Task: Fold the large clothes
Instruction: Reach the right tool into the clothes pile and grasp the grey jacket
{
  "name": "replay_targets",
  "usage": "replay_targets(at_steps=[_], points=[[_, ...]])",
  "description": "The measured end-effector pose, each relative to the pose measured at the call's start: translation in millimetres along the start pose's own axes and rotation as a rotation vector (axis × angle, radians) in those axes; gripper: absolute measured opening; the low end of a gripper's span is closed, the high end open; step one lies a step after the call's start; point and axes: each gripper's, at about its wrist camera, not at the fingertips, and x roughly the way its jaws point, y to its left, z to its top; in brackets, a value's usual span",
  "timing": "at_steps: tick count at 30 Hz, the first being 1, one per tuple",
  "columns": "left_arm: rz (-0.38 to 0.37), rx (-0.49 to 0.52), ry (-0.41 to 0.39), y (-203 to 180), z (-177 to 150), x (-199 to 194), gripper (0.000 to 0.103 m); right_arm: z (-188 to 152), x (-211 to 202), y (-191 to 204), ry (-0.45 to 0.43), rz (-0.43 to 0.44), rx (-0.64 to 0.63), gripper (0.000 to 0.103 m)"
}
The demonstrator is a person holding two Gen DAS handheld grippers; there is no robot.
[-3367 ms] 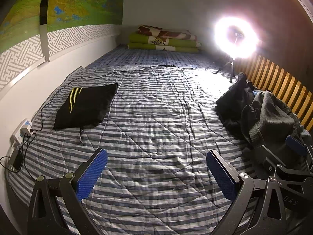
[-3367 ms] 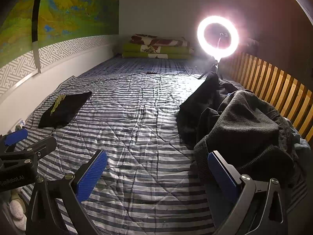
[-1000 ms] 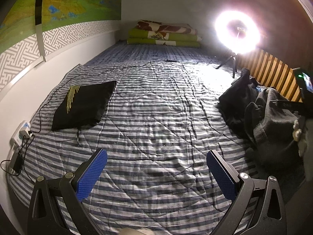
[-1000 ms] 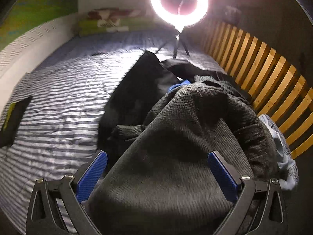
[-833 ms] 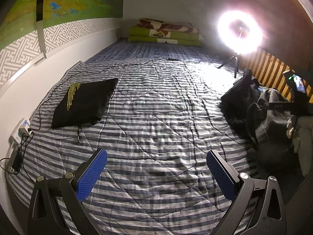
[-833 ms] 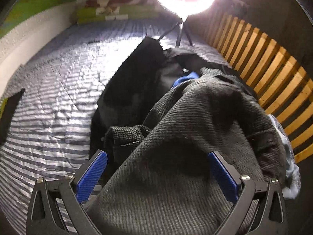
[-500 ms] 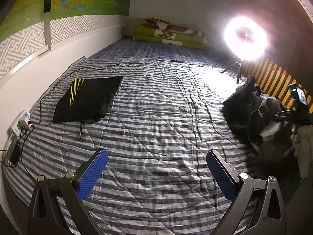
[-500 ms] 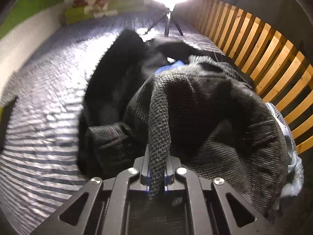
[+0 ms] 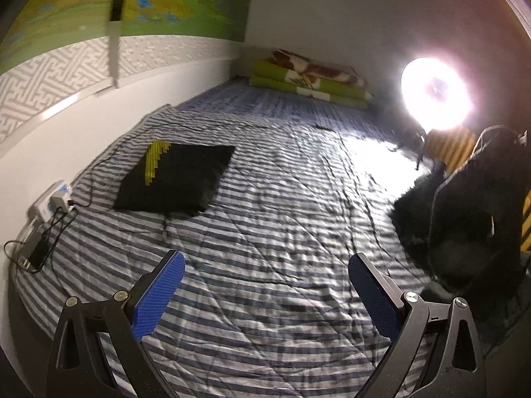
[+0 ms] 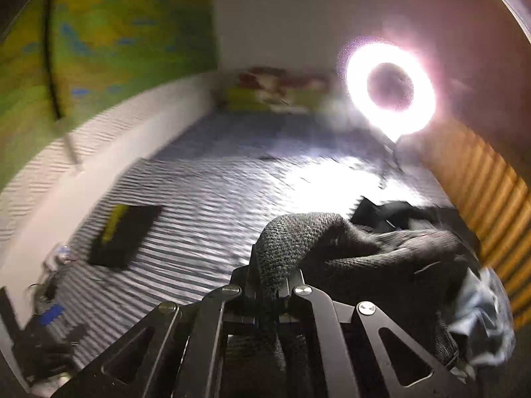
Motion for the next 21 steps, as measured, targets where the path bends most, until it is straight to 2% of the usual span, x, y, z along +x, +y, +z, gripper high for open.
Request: replay_targets(at_steps=[6, 10, 13, 15, 18, 20, 21], points=[[0.058, -0.115, -0.066, 48.1, 7.0, -21.2, 0.100, 18.2, -5.2, 82.2, -0.036, 0.165, -0.096, 0.004], [0.092, -0.192, -0.107, 79.0, 6.8, -36.0, 0.100, 10.9, 21.5, 114.3, 0.033, 0.273, -0.091, 0.004], [0.101, -0.215, -0.123, 91.7, 7.5, -41.0, 0.100, -2.9, 47.7, 143.7, 0.103, 0.305, -0.155, 0.005], [0.106, -0.208, -0.119, 94.4, 6.3, -40.9, 0.100, -14.1, 64.4, 156.7, 0.172, 0.304, -0.189, 0.013], [0.104, -0.176, -0.099, 87.8, 5.1, -36.7, 0.100, -24.4, 86.3, 155.6, 0.276, 0.317, -0.177, 0.025], [0.095, -0.147, -0.085, 78.0, 4.4, -32.2, 0.100, -30.6, 90.8, 142.4, 0.277, 0.296, -0.166, 0.029], [0.090, -0.134, -0.074, 71.5, 4.5, -27.2, 0.100, -31.8, 87.7, 133.1, 0.253, 0.262, -0.173, 0.039]])
